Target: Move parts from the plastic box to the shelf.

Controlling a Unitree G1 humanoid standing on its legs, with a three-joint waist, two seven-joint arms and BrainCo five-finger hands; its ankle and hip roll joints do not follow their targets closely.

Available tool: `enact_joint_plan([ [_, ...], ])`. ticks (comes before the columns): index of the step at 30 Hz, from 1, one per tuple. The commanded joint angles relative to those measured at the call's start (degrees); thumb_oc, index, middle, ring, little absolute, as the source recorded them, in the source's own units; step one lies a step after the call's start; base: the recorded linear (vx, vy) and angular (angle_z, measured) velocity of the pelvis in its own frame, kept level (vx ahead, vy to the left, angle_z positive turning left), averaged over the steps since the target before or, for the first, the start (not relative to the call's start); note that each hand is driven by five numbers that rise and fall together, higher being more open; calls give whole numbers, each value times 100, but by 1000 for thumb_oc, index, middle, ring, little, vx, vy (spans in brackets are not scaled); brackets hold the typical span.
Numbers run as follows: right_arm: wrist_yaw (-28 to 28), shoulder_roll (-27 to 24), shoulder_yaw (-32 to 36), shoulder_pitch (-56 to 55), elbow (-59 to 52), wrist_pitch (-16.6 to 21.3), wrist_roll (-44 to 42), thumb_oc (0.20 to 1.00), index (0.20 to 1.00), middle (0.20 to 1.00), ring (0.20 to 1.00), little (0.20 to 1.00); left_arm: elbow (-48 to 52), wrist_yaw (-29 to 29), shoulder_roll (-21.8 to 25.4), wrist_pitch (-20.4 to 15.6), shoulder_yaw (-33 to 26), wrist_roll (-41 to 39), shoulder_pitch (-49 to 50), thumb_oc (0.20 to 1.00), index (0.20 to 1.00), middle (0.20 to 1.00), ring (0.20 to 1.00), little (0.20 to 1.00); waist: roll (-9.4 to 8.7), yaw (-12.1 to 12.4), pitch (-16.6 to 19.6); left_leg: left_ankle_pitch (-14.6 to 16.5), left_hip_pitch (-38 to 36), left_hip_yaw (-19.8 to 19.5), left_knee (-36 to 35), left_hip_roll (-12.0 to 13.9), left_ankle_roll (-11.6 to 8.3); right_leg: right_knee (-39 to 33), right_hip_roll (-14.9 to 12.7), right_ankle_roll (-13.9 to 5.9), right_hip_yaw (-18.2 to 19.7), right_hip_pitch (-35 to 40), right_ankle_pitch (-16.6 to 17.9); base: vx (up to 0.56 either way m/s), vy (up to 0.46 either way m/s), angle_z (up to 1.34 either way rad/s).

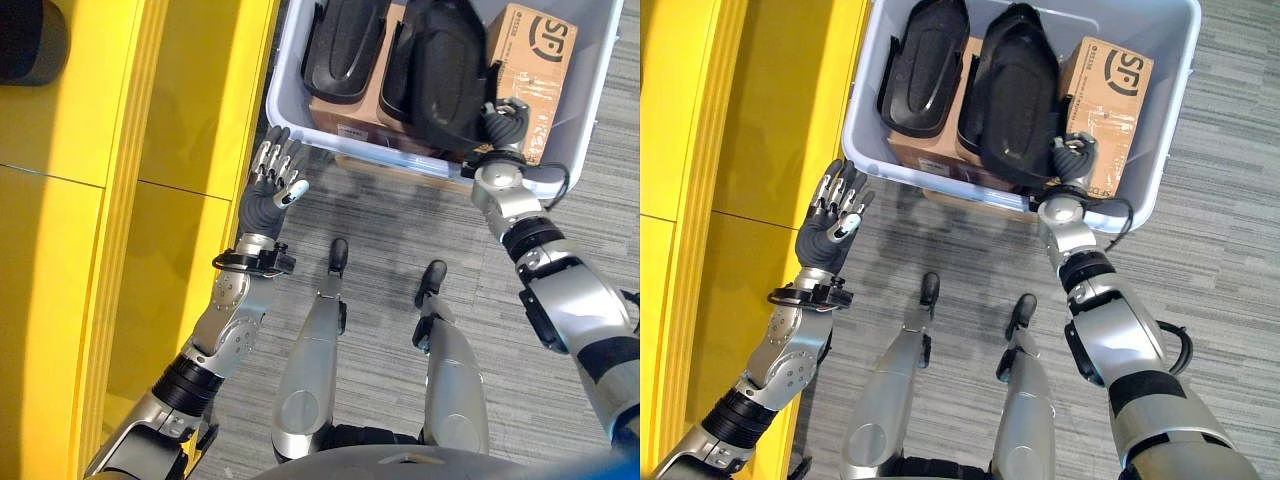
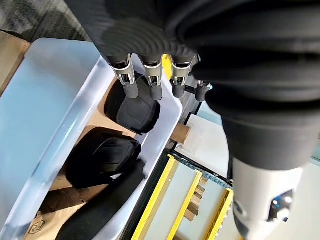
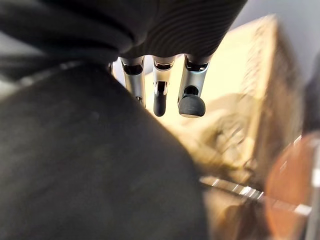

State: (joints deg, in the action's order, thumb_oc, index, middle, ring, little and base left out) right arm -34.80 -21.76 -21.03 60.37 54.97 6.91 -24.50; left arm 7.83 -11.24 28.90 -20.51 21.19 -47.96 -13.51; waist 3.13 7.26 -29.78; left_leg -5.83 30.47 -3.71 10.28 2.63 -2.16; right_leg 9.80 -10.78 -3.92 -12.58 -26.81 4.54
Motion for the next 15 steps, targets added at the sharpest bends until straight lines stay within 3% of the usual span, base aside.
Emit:
enact_joint_plan([
  [1,-153,16,126,-174,-815,493,377,200,200,200,200,200,570,145,418,-196,-218,68,395,1000,1000,1000,1000,1000,-346,48,269,587,-56,64,283,3,106,-98,-214,-359,419,772,-556,0,0,0],
  [15,22,61,331,-1104,-2845,533,1161,200,200,200,200,200,522,299,555,-31,-477,127,813,1000,1000,1000,1000,1000,-497,-77,631,560,-604,76,170,169,58,-157,-146,-328,413,1190,-633,1,-35,-3],
])
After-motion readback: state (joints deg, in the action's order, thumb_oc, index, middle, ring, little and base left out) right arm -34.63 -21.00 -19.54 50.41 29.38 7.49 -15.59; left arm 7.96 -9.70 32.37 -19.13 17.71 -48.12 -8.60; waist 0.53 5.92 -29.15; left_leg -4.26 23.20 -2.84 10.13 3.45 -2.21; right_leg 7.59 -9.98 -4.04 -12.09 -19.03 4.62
